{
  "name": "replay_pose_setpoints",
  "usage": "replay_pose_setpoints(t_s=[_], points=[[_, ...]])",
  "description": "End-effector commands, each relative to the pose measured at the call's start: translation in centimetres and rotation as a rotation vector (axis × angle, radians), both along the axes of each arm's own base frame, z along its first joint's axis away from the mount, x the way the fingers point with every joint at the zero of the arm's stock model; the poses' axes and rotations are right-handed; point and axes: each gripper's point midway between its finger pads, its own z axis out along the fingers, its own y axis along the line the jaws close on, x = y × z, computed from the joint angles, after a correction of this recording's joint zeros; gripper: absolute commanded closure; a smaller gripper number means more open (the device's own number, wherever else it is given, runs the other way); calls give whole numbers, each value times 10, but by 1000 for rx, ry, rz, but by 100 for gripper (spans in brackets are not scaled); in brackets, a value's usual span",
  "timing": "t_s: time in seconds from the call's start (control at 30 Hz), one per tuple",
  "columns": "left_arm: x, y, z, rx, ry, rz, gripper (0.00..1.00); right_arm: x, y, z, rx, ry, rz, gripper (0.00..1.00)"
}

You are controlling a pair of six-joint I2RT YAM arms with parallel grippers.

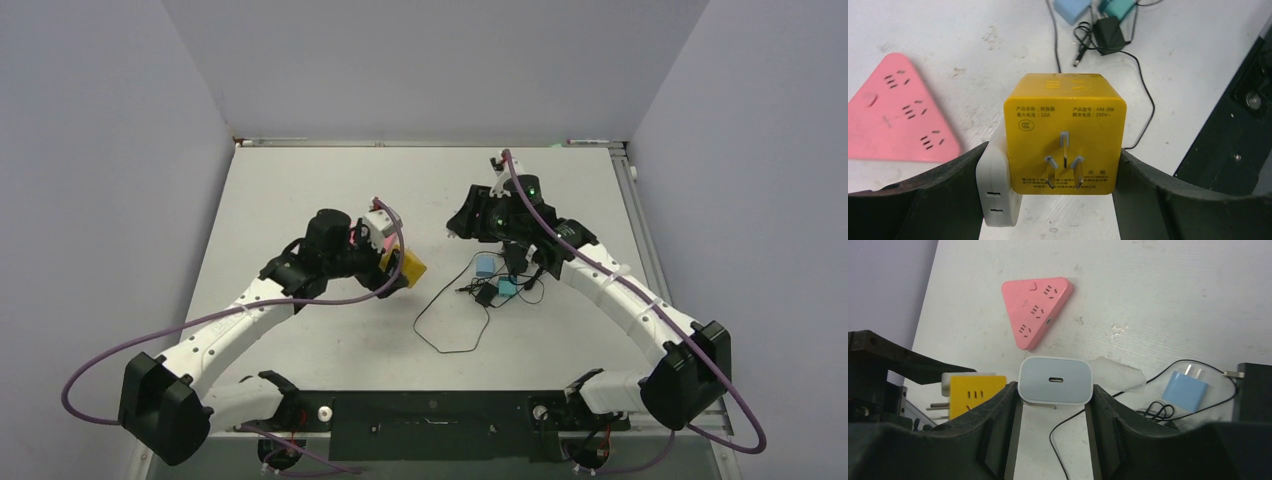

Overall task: Pull the plug off the socket
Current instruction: Remove the plug from the socket, then place the plug at the center of the board.

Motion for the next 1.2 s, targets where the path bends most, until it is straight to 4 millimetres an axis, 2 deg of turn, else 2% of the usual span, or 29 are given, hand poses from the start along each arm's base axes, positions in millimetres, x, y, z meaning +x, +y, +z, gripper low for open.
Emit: replay_pose_setpoints(t_s=[0.0, 0.13, 0.27, 0.4, 0.5, 0.67, 0.77, 0.87, 1.17], points=[[42, 18, 44, -138, -47, 169, 100, 18, -41, 33, -64, -100, -114, 95], [61, 40, 45, -143, -49, 307, 100, 26, -80, 3, -124, -25, -167, 95], [70, 58, 39, -89, -58, 414, 100, 27, -116, -37, -180, 77, -201, 95], [73, 65, 37, -66, -61, 457, 100, 21, -140, -78, -259, 181, -223, 95], [73, 63, 37, -70, -53, 455, 100, 15, -139, -99, -267, 233, -211, 95], [72, 59, 33, -68, -33, 444, 100, 4, -122, -128, -271, 302, -167, 94], [71, 56, 32, -65, -27, 435, 100, 0, -115, -142, -291, 332, -157, 90], [70, 53, 33, -67, -28, 425, 100, 2, -116, -149, -332, 338, -176, 86], [67, 48, 32, -62, -27, 411, 100, 12, -119, -160, -374, 342, -205, 58]])
